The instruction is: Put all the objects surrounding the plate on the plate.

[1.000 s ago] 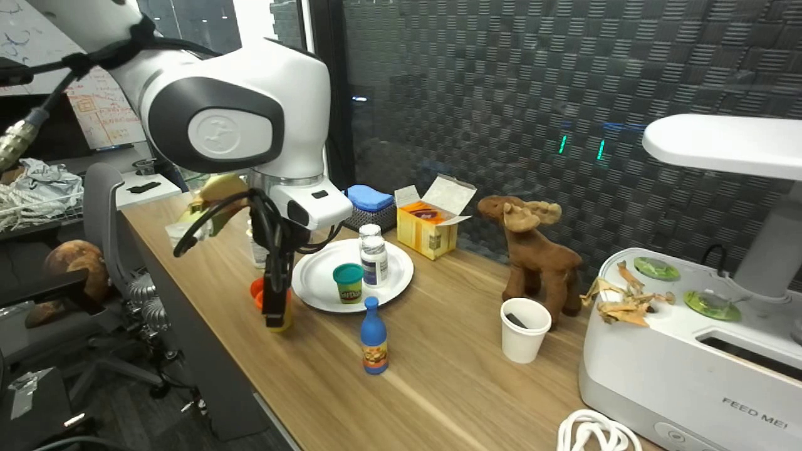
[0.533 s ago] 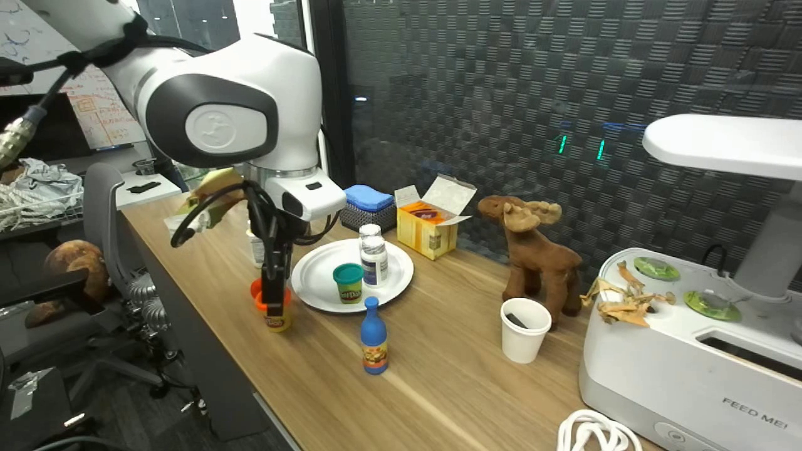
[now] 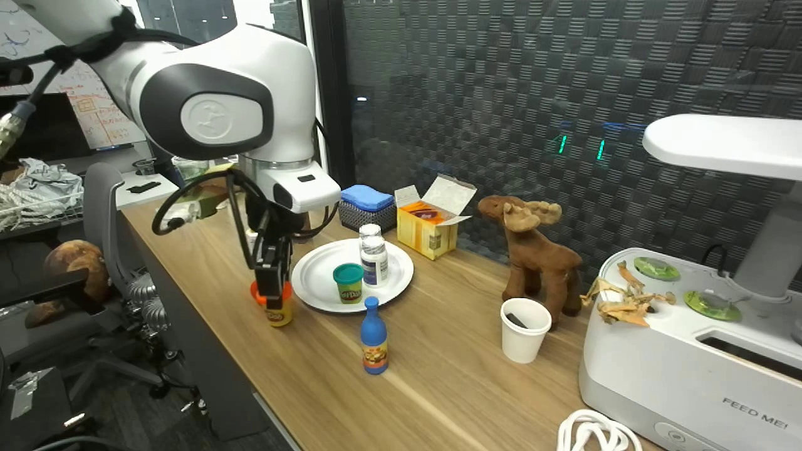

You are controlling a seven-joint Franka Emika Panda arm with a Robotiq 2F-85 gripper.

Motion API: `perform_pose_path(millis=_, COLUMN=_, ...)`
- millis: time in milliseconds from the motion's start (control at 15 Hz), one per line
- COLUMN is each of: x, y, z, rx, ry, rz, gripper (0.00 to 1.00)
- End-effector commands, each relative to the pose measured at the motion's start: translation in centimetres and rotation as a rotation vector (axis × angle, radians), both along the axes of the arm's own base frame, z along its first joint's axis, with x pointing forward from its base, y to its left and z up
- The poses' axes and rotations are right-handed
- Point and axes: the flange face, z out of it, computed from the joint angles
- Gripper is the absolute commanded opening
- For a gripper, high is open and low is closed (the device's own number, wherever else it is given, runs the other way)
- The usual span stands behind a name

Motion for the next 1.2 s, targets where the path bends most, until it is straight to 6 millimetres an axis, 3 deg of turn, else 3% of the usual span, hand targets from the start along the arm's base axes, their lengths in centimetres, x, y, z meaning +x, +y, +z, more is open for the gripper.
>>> perform_pose_path(millis=0, x=0.1, y=0.5, z=3.0, rx=-0.053, ry=-0.055, rz=-0.032, gripper=0.29)
perform_pose_path(millis=200, x=1.8, y=1.3, z=5.1, rx=-0.080, ry=-0.100, rz=-0.016, gripper=0.29)
perform_pose_path(millis=467, x=5.1, y=3.2, z=5.4, rx=-0.056, ry=-0.131, rz=0.030, gripper=0.29)
perform_pose_path(millis=1133, x=13.6, y=6.2, z=0.6, rx=-0.037, ry=-0.175, rz=0.155, gripper=0.29)
